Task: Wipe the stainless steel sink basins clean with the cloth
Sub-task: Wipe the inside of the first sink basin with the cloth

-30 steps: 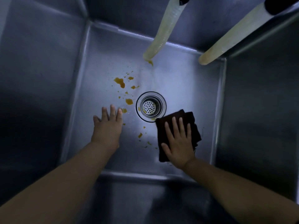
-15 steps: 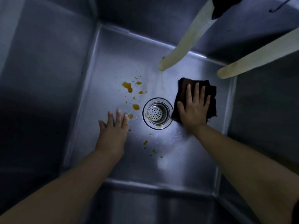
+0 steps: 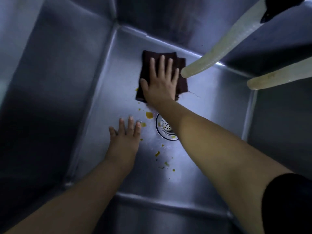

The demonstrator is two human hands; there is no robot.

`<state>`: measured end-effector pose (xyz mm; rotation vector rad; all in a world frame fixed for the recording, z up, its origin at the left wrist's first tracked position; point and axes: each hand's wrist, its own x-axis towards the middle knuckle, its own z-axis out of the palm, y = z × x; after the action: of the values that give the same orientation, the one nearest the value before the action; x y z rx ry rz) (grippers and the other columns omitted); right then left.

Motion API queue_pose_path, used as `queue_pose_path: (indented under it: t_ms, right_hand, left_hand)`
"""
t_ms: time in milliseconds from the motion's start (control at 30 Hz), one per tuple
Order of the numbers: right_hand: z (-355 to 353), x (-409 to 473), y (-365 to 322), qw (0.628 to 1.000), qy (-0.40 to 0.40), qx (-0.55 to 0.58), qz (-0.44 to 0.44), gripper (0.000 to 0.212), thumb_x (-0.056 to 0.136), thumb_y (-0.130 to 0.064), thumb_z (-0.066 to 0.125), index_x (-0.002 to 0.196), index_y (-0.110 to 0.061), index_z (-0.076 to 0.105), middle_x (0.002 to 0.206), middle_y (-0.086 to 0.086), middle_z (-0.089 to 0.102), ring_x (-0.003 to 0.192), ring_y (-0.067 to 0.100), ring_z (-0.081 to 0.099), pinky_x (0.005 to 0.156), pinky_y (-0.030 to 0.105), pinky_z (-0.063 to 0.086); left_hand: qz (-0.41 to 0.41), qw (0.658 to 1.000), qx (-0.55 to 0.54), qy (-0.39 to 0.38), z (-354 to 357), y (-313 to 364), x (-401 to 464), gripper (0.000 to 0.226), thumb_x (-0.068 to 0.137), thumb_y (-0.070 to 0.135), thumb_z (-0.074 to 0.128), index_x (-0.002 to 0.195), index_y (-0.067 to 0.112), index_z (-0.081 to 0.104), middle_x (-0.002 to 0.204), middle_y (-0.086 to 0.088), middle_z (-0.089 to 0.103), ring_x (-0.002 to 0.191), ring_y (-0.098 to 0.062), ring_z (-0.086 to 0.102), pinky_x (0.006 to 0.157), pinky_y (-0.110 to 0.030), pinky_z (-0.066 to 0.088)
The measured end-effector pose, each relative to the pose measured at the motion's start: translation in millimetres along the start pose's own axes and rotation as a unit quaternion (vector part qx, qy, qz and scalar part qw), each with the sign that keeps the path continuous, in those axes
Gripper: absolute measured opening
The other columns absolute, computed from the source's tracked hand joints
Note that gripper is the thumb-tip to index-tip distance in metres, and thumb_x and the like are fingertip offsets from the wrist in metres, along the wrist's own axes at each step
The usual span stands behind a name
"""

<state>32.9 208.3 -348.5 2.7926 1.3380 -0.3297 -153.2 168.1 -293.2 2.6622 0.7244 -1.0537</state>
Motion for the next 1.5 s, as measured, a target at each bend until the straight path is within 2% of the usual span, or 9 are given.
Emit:
queue_pose_path:
  t_ms: [267,700,833,933,1033,1133,1267,1367,1500]
  right_hand:
    - [-3.8,15.1,6.2,0.991,-0.02,-0.035,-0.131,0.067,0.094,-0.058,0.024,0.152,-0.03,0.004,0.161,0.003,-0.002,0.147,0.027,-0.006,0.117,0.053,0.003]
    - [-18.6,-42.2,224.5,0.985,0.027,-0.02,0.167,0.073,0.088,-0.049,0.025,0.151,-0.012,0.018,0.157,0.018,0.017,0.144,0.035,0.013,0.116,0.048,0.006]
    - [-26.6,-16.2,219.5,0.949,0.04,0.056,0.309,0.07,0.097,-0.045,0.03,0.151,-0.007,0.009,0.158,0.017,0.009,0.146,0.031,0.005,0.116,0.042,0.0]
    - [-31.4,16.4,171.6,0.905,0.056,0.101,0.408,0.078,0.091,-0.053,0.011,0.148,0.0,0.021,0.154,0.025,0.017,0.142,0.042,0.016,0.115,0.053,0.008]
    - [-26.8,36.9,127.2,0.914,0.076,0.062,0.393,0.079,0.098,-0.048,0.006,0.129,0.008,0.052,0.134,0.033,0.047,0.124,0.051,0.045,0.1,0.063,0.035]
    - [-10.1,51.3,71.3,0.941,0.016,0.058,0.333,0.08,0.094,-0.054,0.025,0.149,0.003,0.01,0.155,0.029,0.004,0.142,0.046,0.002,0.113,0.058,-0.005]
    - [-9.4,64.5,-18.4,0.975,0.029,0.022,0.221,0.086,0.091,-0.055,0.037,0.15,0.0,0.007,0.154,0.031,0.0,0.142,0.046,-0.002,0.114,0.057,-0.001]
    - [-4.4,71.2,-66.0,0.997,0.023,-0.001,0.074,0.082,0.091,-0.056,0.032,0.151,-0.006,0.009,0.155,0.029,0.001,0.143,0.045,-0.002,0.115,0.057,-0.001]
    - [-9.0,80.6,-86.6,0.989,0.001,-0.03,-0.143,0.071,0.096,-0.052,0.02,0.152,-0.013,0.003,0.159,0.014,-0.001,0.146,0.034,-0.007,0.117,0.052,-0.002]
  left_hand:
    - [-0.01,0.999,0.021,-0.029,-7.9,6.8,-0.5,0.086,0.094,0.02,0.051,0.148,0.002,-0.014,0.153,-0.027,-0.018,0.141,-0.049,-0.004,0.111,-0.061,0.016]
    - [-0.006,0.999,0.029,-0.041,-5.7,2.2,-1.0,0.106,0.083,0.033,0.065,0.147,0.004,-0.015,0.154,-0.023,-0.017,0.142,-0.046,-0.002,0.11,-0.057,0.019]
    - [-0.004,0.999,0.015,-0.034,-8.1,1.8,-0.3,0.093,0.091,0.028,0.055,0.148,0.004,-0.014,0.154,-0.024,-0.017,0.141,-0.047,-0.002,0.111,-0.059,0.018]
    - [0.002,0.999,-0.006,-0.034,-12.0,1.0,0.0,0.083,0.096,0.026,0.047,0.148,0.003,-0.014,0.154,-0.025,-0.019,0.141,-0.048,-0.003,0.111,-0.06,0.016]
    - [0.004,0.999,-0.025,-0.03,-9.3,-1.0,1.1,0.08,0.097,0.02,0.046,0.148,0.003,-0.014,0.153,-0.026,-0.02,0.14,-0.05,-0.004,0.11,-0.063,0.013]
    - [0.003,0.999,-0.035,-0.021,-5.0,-2.8,3.0,0.082,0.096,0.018,0.046,0.147,0.002,-0.016,0.151,-0.028,-0.022,0.139,-0.052,-0.007,0.109,-0.066,0.011]
    - [0.01,0.998,-0.055,-0.017,-3.7,-4.5,5.1,0.074,0.098,0.015,0.039,0.147,0.002,-0.014,0.151,-0.028,-0.022,0.138,-0.054,-0.007,0.107,-0.068,0.008]
    - [-0.004,0.992,-0.105,0.074,-2.3,-4.2,8.6,0.061,0.093,0.01,0.029,0.15,0.001,0.007,0.153,-0.031,-0.005,0.136,-0.057,0.008,0.104,-0.071,0.018]
    - [-0.004,0.997,-0.07,-0.011,4.1,-5.5,9.4,0.067,0.099,0.01,0.028,0.147,0.004,-0.019,0.149,-0.024,-0.031,0.138,-0.052,-0.014,0.108,-0.067,0.003]
